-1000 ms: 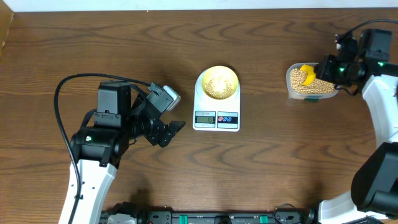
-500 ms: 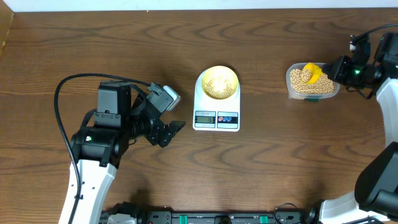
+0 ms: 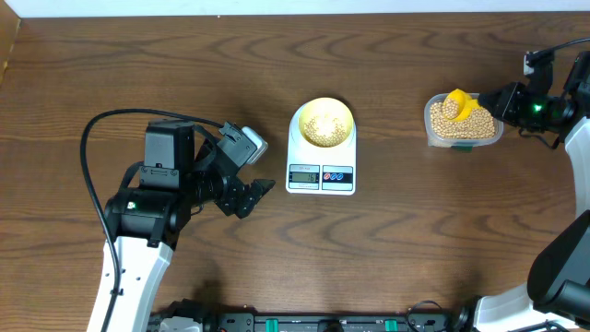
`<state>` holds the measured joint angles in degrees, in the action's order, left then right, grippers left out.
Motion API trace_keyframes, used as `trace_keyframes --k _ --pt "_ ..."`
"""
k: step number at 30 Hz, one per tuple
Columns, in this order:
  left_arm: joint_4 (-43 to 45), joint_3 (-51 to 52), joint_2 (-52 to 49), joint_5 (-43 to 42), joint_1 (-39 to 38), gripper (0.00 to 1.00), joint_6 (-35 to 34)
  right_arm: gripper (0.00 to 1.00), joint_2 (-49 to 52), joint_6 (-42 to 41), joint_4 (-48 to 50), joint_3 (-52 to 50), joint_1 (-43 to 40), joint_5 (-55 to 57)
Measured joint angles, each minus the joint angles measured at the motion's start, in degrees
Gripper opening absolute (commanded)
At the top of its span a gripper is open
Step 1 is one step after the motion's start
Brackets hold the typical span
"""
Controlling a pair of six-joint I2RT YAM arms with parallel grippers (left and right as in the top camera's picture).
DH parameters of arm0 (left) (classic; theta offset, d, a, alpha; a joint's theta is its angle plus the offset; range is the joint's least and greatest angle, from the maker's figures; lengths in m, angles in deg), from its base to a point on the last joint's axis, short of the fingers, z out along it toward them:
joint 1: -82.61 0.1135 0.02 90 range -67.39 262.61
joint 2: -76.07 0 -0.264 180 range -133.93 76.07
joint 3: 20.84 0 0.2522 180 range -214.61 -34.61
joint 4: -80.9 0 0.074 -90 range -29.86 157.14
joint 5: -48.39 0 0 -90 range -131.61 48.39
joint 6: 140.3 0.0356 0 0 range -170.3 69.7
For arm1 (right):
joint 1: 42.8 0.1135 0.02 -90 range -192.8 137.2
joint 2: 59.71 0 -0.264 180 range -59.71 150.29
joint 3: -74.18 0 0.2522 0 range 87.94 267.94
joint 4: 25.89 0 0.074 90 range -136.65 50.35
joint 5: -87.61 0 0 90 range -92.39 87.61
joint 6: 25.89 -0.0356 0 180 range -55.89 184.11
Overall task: Scoop item into bowl and weigh 50g on scale
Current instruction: 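Lift the filled scoop and carry it left toward the bowl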
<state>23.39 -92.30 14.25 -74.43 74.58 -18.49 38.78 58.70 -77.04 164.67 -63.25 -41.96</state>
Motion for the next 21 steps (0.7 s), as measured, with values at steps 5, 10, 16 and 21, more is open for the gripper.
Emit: trace_keyframes --k 5,10,16,21 --pt "0.0 0.0 0.0 0.0 0.0 0.84 0.0 0.01 0.0 0.0 0.6 0.0 0.0 -2.3" --pt "0.0 0.0 0.0 0.0 0.0 0.84 0.0 0.01 0.0 0.0 1.5 0.0 0.0 -5.0" --pt "0.0 0.0 0.0 0.0 0.0 0.85 0.0 0.01 0.0 0.0 4.0 0.0 0.0 -10.1" --pt "0.0 0.0 0.0 0.0 0.0 0.84 0.0 0.01 0.0 -0.7 6.2 0.0 0.1 -13.1"
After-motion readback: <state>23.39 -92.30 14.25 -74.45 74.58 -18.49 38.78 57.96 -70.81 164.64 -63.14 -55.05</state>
